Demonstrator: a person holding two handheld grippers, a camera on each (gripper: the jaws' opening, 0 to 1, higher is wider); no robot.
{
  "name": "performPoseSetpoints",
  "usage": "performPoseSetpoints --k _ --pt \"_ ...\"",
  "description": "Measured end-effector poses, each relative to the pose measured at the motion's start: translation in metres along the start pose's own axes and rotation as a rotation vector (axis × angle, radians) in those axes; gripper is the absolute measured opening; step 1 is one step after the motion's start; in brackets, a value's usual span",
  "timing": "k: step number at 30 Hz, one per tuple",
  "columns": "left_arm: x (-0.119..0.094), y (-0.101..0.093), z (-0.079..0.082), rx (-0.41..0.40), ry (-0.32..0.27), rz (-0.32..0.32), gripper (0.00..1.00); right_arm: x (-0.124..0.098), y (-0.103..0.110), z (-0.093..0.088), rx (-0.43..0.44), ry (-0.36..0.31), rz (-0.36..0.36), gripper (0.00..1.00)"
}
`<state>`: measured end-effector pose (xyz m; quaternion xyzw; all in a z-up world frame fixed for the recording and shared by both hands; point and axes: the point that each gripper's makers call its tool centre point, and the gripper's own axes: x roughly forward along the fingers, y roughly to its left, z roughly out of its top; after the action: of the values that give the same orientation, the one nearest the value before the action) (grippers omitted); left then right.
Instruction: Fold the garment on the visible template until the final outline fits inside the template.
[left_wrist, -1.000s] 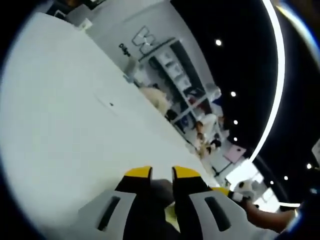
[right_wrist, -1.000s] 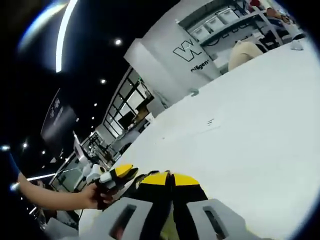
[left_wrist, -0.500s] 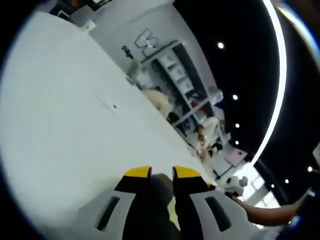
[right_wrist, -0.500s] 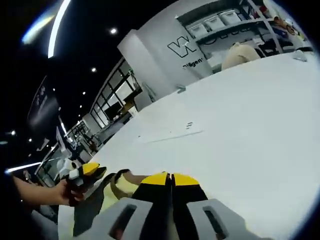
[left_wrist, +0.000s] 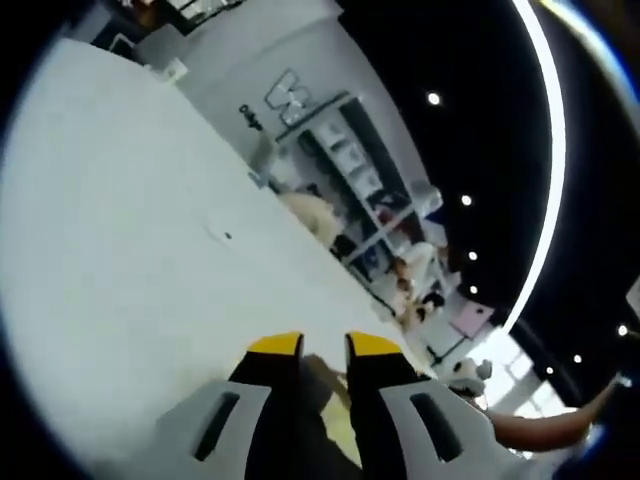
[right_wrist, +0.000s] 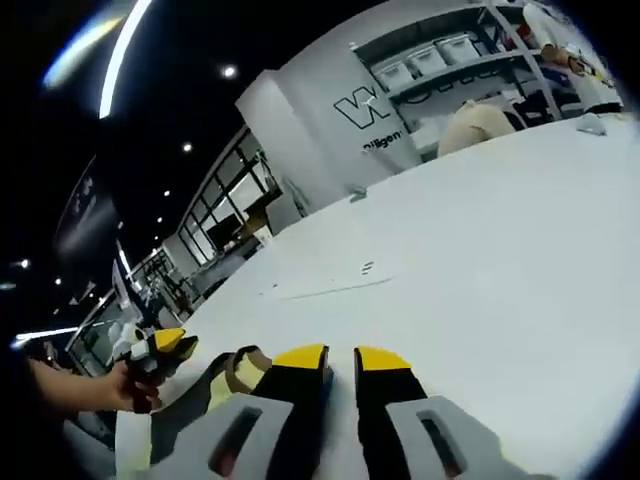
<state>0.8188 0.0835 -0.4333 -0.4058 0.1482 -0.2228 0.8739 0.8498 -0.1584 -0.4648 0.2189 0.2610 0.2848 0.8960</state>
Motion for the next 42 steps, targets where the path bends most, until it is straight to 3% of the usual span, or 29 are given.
performPoseSetpoints --k 3,7,8,11,16,21,27,28,31,34,38,40,42 --pt "-0.013 -0.015 0.000 0.022 -0.006 -0.025 0.14 0.000 0.007 -0.007 0.006 0.018 0.017 0.14" --pt "-0.032 -0.028 0.001 0.053 -0.013 -0.037 0.15 0.004 0.013 -0.023 0.018 0.101 0.030 0.13" --pt "-0.037 -0.031 0.001 0.058 -0.015 -0.036 0.15 0.006 0.017 -0.020 -0.007 0.082 0.059 0.09" --pt "-0.051 -0.033 -0.003 0.078 -0.013 -0.020 0.17 0.007 0.016 -0.027 0.032 0.108 0.044 0.00" --pt "-0.070 -0.035 -0.015 0.108 0.020 -0.002 0.18 0.007 0.022 -0.021 -0.044 0.096 0.028 0.00" --pt "-0.086 -0.049 -0.020 0.115 0.026 -0.008 0.18 0.014 0.013 -0.016 -0.072 0.084 0.031 0.00" --pt "-0.098 -0.057 -0.028 0.134 0.041 -0.017 0.18 0.015 0.010 -0.020 -0.115 0.104 0.004 0.00" --pt "-0.101 -0.059 -0.030 0.134 0.048 -0.022 0.18 0.014 0.009 -0.016 -0.119 0.086 -0.004 0.00" --pt "-0.108 -0.060 -0.029 0.133 0.049 -0.018 0.18 0.009 0.008 0.001 -0.113 0.011 -0.023 0.15" --pt "-0.117 -0.063 -0.027 0.132 0.039 -0.010 0.19 -0.009 0.019 0.015 -0.137 -0.038 -0.006 0.00" --pt "-0.124 -0.065 -0.026 0.138 0.034 0.000 0.19 -0.025 0.024 0.021 -0.164 -0.075 0.014 0.04" --pt "-0.134 -0.064 -0.028 0.151 0.038 0.013 0.19 -0.054 0.038 0.004 -0.277 -0.055 0.011 0.00" --pt "-0.138 -0.065 -0.030 0.150 0.043 0.017 0.19 -0.063 0.041 -0.010 -0.315 -0.023 0.016 0.00"
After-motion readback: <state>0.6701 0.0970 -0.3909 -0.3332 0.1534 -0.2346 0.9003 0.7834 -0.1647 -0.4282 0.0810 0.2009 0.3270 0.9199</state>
